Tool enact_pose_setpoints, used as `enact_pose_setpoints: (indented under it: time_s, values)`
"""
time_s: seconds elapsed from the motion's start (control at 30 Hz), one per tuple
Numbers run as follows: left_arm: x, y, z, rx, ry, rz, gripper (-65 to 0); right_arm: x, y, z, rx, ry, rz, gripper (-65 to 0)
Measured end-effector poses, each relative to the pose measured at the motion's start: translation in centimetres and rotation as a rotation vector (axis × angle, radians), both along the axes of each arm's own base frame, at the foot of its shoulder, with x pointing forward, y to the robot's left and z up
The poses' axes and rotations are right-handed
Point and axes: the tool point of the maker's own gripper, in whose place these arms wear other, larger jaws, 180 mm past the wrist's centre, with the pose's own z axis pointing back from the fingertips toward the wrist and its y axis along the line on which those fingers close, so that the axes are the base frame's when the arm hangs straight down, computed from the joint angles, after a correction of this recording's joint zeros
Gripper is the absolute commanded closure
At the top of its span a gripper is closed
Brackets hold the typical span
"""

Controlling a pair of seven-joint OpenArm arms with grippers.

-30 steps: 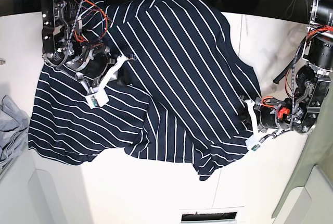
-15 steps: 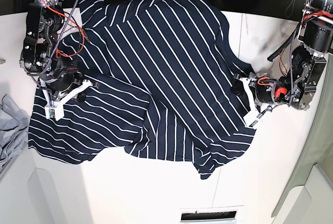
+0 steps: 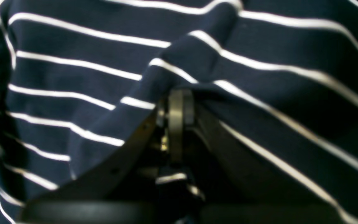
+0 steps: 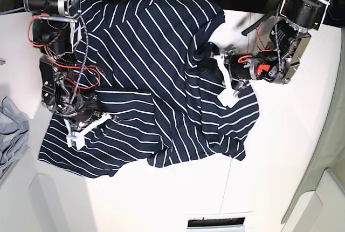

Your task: Layout the t-shirt on the table in an organized manner, then fold the t-shirt properly

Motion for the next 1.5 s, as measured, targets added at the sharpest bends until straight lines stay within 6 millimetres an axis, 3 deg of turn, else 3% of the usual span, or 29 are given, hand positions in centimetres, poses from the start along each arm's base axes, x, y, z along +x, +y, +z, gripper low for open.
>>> enact_pose_setpoints:
  time_s: [0.23, 0.37, 0.43, 0.57, 0.67, 0.8, 0.9, 1.07, 1.2, 1.27, 1.43, 1.5]
  values:
    - [-1.2, -8.9, 1.3, -0.143, 0.029, -0.063, -3.9, 0.2, 8.7, 1.2, 0.018, 0.005, 0.204, 0.0]
    - [-1.9, -13.1, 2.0, -0.177, 0.026, -0.112, -3.9, -0.3, 11.9, 1.4, -0.007, -0.005, 0.288, 0.0]
    - [-1.6, -14.0, 2.5, -0.186, 0.026, -0.124, -3.9, -0.6, 12.7, 1.5, -0.003, -0.004, 0.308, 0.0]
    - [2.1, -12.6, 4.0, -0.142, -0.043, -0.144, -3.9, -0.4, 11.8, 2.1, -0.030, -0.005, 0.317, 0.0]
    - [5.4, -11.6, 6.1, -0.162, -0.104, -0.118, -3.9, 0.3, 10.8, 4.2, -0.060, -0.047, 0.333, 0.0]
    - [7.0, -10.2, 7.0, -0.151, -0.133, -0.107, -3.9, 1.1, 10.2, 9.2, -0.060, -0.175, 0.336, 0.0]
    - [7.6, -8.7, 6.9, -0.122, -0.141, -0.101, -3.9, -0.2, 10.0, 10.9, -0.054, -0.199, 0.348, 0.0]
    - [7.2, -8.2, 6.7, -0.088, -0.118, -0.135, -3.9, -3.3, 9.1, 9.3, -0.050, -0.136, 0.360, 0.0]
    - [5.2, -7.3, 7.2, -0.143, -0.011, -0.176, -4.0, -8.6, 7.7, 5.0, -0.049, -0.020, 0.395, 0.0]
    - [4.9, -5.8, 7.9, -0.179, 0.025, -0.170, -4.5, -11.4, 7.3, 3.7, -0.023, 0.022, 0.396, 0.0]
    - [4.7, -2.7, 8.4, -0.193, 0.061, -0.146, -15.4, -13.4, 7.5, 4.6, -0.002, -0.026, 0.395, 0.0]
    - [5.0, -2.0, 8.6, -0.194, 0.056, -0.131, -15.7, -14.2, 7.2, 4.3, -0.012, -0.008, 0.401, 0.0]
